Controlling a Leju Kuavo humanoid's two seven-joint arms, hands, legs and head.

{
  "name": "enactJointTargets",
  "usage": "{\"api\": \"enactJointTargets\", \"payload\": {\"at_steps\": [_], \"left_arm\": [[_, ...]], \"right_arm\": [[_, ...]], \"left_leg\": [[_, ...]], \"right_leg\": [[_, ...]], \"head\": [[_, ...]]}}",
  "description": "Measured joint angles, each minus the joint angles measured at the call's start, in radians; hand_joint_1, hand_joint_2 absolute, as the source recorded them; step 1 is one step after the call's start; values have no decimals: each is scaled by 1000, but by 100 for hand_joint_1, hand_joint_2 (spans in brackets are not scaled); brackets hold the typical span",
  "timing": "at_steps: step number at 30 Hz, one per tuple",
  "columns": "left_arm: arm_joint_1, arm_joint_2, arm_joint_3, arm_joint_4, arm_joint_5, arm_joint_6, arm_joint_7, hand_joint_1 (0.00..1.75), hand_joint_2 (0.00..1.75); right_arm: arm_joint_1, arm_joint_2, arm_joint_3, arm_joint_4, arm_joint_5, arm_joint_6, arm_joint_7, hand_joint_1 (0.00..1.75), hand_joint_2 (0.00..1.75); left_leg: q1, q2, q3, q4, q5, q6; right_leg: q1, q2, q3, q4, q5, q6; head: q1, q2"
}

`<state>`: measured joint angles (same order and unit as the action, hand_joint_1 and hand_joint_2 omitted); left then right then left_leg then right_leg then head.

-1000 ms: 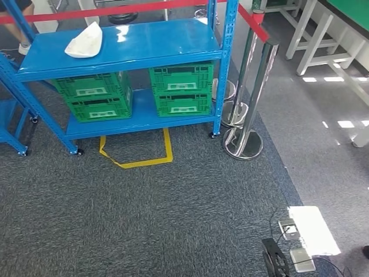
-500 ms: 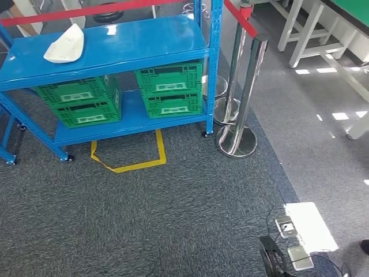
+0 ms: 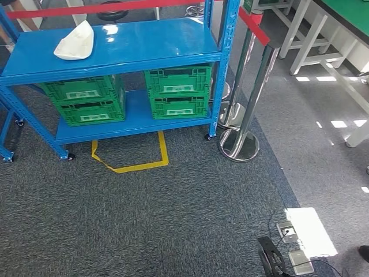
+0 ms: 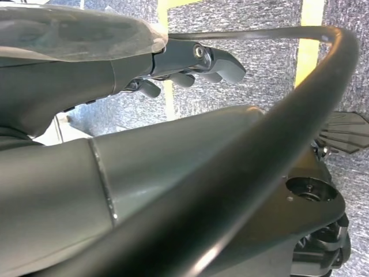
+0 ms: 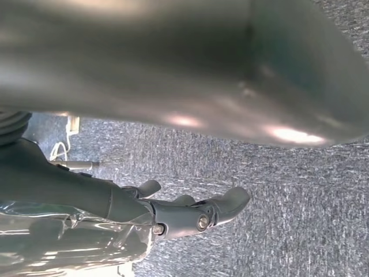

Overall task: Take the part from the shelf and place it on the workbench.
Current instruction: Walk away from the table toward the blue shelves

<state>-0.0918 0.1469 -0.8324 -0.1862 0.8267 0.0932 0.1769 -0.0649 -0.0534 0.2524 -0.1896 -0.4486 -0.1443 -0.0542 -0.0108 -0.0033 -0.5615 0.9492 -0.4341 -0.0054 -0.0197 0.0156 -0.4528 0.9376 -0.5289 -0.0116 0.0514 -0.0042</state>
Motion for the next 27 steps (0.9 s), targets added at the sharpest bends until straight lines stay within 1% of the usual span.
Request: {"api": "enactJointTargets", "payload": {"at_steps": [2, 3, 4, 5, 6, 7, 8, 10, 11, 12, 13, 14, 15, 16, 17, 18, 19, 20, 21, 22, 23, 25, 26, 27], "left_arm": [[0, 0, 0, 0, 0, -1, 0, 0, 0], [0, 1, 0, 0, 0, -1, 0, 0, 0], [0, 2, -1, 0, 0, -1, -1, 0, 0], [0, 3, -1, 0, 0, -2, -1, 0, 0], [0, 3, -1, 0, 0, -3, -2, 0, 0], [0, 2, -2, 0, -1, -5, -2, 0, 0], [0, 1, -3, 0, -1, -6, -2, 0, 0], [0, 0, -6, 0, -1, -7, -3, 0, 0], [0, -1, -7, 0, -1, -7, -3, 0, 0], [1, -1, -8, 0, -1, -7, -3, 0, 0], [2, -2, -8, 0, -1, -7, -3, 0, 0], [2, -2, -8, 0, -1, -7, -3, 0, 0], [3, -1, -9, 0, -1, -6, -4, 0, 0], [2, 0, -9, 0, -1, -6, -4, 0, 0], [1, 1, -9, 0, -1, -6, -5, 0, 0], [0, 2, -10, 0, -1, -6, -6, 0, 0], [0, 2, -10, 0, -1, -6, -7, 0, 0], [1, 2, -10, 0, -1, -6, -7, 0, 0], [1, 2, -10, 0, 0, -6, -7, 0, 0], [1, 2, -10, 0, 0, -6, -7, 0, 0], [0, 2, -10, 0, 1, -6, -8, 0, 0], [-1, 2, -11, 0, 1, -6, -9, 0, 0], [-1, 1, -11, 0, 2, -6, -9, 0, 0], [0, 1, -11, 0, 2, -5, -9, 0, 0]], "right_arm": [[0, 0, 1, 0, 2, 2, 2, 0, 0], [0, 0, 1, 0, 3, 4, 4, 0, 0], [0, 0, 2, 0, 4, 5, 6, 0, 0], [0, 0, 3, 0, 5, 6, 8, 0, 0], [0, 0, 4, 0, 5, 7, 9, 0, 0], [-1, 0, 6, 0, 5, 7, 10, 0, 0], [-1, 0, 7, 0, 5, 7, 11, 0, 0], [0, 0, 9, 0, 5, 7, 12, 0, 0], [1, 0, 10, 0, 5, 7, 13, 0, 0], [2, 0, 10, 0, 4, 7, 14, 0, 0], [2, 0, 10, 0, 4, 7, 14, 0, 0], [2, 0, 11, 0, 3, 7, 14, 0, 0], [2, 0, 12, 0, 2, 8, 13, 0, 0], [2, 0, 13, 0, 2, 8, 13, 0, 0], [2, 1, 14, 0, 1, 8, 12, 0, 0], [2, 1, 14, 0, 1, 9, 12, 0, 0], [2, 0, 15, 1, 1, 9, 12, 0, 0], [2, 0, 15, 1, 1, 10, 13, 0, 0], [1, 0, 15, 1, 1, 10, 13, 0, 0], [1, 0, 15, 1, 1, 11, 12, 0, 0], [0, 0, 15, 1, 1, 11, 12, 0, 0], [1, 0, 15, 1, 1, 12, 11, 0, 0], [1, 0, 16, 1, 1, 12, 11, 0, 0], [1, 0, 16, 1, 1, 12, 11, 0, 0]], "left_leg": [[-2, 0, 0, 3, -3, 4], [-5, -1, 0, 5, -5, 10], [-6, -2, 1, 3, -6, 17], [-3, -1, 7, -5, -4, 25], [1, -1, 14, -18, -1, 31], [7, 2, 22, -30, 4, 35], [11, 3, 29, -40, 7, 38], [14, 3, 34, -43, 6, 38], [16, 2, 36, -43, 4, 36], [19, 1, 38, -42, 2, 31], [24, -2, 41, -40, -2, 25], [31, -4, 45, -35, -6, 16], [34, -8, 46, -27, -13, 4], [37, -12, 46, -17, -19, -8], [37, -15, 45, -11, -23, -18], [37, -19, 45, -8, -24, -26], [39, -22, 45, -9, -22, -32], [41, -23, 44, -12, -21, -37], [43, -21, 41, -6, -28, -40], [44, -16, 28, 18, -44, -42], [44, -11, 2, 69, -72, -42], [40, -5, -76, 219, -134, -39], [37, -4, -112, 283, -150, -35], [33, -4, -131, 310, -147, -28]], "right_leg": [[-3, 0, 2, -6, 1, 24], [-6, 0, 4, -10, 1, 36], [-7, -1, 7, -15, 2, 45], [-8, -2, 10, -18, 2, 51], [-7, -3, 9, -8, -6, 56], [-5, -4, -3, 21, -24, 57], [-5, -5, -26, 73, -53, 58], [-7, -6, -100, 215, -117, 62], [-10, -6, -129, 265, -130, 64], [-14, -6, -141, 280, -121, 68], [-18, -7, -133, 252, -92, 73], [-25, -7, -107, 189, -48, 81], [-29, -3, -77, 121, -14, 91], [-32, 3, -54, 68, 9, 93], [-32, 7, -41, 37, 19, 90], [-29, 11, -39, 32, 16, 82], [-27, 11, -41, 34, 17, 68], [-25, 8, -39, 35, 17, 59], [-24, 5, -38, 35, 20, 51], [-22, 3, -37, 35, 22, 44], [-21, 0, -37, 34, 24, 38], [-13, -7, -40, 34, 25, 32], [-8, -11, -40, 34, 24, 29], [-3, -13, -39, 34, 22, 27]], "head": [[0, 0], [-1, 0], [-2, 0], [-3, 0], [-3, 0], [0, 0], [3, 0], [8, 0], [8, 0], [9, 0], [8, 0], [9, 0], [11, 0], [15, 0], [16, 0], [15, 0], [11, 0], [6, 0], [0, 0], [-4, 0], [-8, 0], [-14, 0], [-14, 0], [-15, 0]]}}
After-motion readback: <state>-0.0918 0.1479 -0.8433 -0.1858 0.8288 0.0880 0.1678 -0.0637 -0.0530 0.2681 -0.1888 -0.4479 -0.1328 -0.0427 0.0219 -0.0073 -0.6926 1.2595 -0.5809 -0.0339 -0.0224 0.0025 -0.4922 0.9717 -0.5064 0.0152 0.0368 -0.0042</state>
